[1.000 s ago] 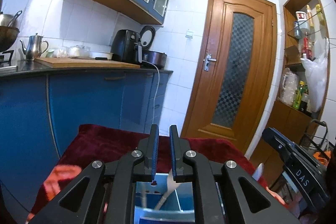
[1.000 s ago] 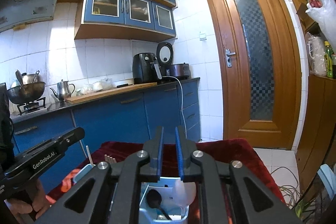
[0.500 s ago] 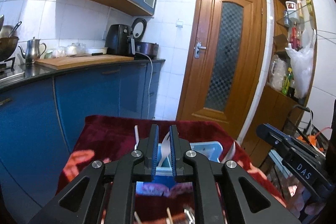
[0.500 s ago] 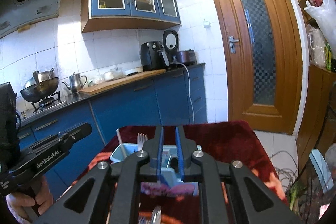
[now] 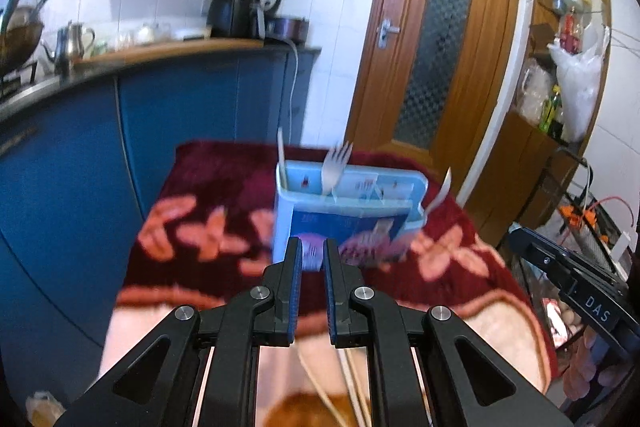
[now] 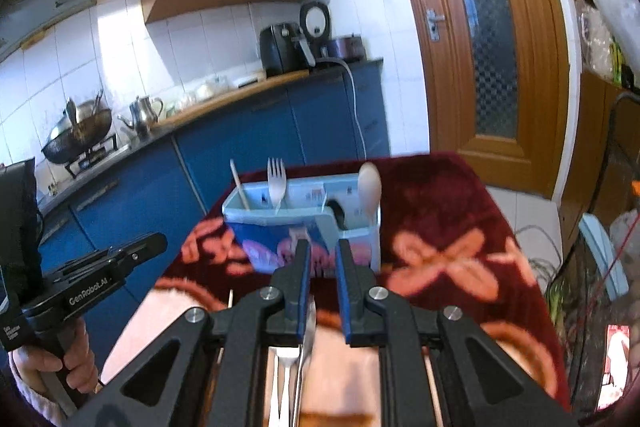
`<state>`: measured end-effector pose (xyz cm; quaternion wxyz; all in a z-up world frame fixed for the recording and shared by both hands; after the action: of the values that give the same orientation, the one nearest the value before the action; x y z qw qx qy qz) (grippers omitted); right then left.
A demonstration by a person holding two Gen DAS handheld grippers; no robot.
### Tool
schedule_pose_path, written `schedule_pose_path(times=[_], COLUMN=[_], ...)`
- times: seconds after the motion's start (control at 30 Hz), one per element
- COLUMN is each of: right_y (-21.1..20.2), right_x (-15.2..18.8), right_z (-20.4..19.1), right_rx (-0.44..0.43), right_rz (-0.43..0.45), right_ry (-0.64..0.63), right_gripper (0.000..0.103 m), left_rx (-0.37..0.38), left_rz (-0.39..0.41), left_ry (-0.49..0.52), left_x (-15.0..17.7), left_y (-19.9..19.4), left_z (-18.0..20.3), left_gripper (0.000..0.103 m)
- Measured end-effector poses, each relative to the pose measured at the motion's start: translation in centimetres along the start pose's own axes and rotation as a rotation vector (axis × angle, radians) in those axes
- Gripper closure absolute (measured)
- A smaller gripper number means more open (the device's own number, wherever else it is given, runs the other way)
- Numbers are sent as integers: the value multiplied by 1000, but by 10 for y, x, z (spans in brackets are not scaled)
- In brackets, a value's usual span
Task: Organize utensils
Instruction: 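Move the left gripper to the wooden chopsticks and close on one while the right gripper approaches the metal utensils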
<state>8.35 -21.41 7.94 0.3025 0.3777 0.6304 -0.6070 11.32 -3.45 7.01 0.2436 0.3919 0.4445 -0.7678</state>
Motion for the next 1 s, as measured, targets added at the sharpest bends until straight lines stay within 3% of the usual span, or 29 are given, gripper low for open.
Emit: schedule_pose_path(times=[0.2,0.6,1.0], right_y=[8,26,39], right_x=[33,76,97], right_z=[-6,4,21], right_rx=[-20,-22,-17], right_rz=[-93,-206,-267], right_ry=[-23,8,54], right_gripper=[83,83,83], left_rx=[-1,6,0], left_rz=[-107,-266,-369], left_ry=[-58,-130,-176], left_x=[31,74,94], left_y=[16,52,82], left_z=[-13,-24,-31], left_gripper=[93,93,93])
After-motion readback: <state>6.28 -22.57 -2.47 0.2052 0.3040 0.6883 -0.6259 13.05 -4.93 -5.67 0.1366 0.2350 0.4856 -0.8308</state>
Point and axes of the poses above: each gripper's, at about its wrist camera, not at the fingertips, and y roughly the way its jaws point, z to its right, x to its underside, the point moved 7 cm from there along y, roughly the way its jaws point, and after that the axes turned 14 degrees about x, right-handed, at the moved point
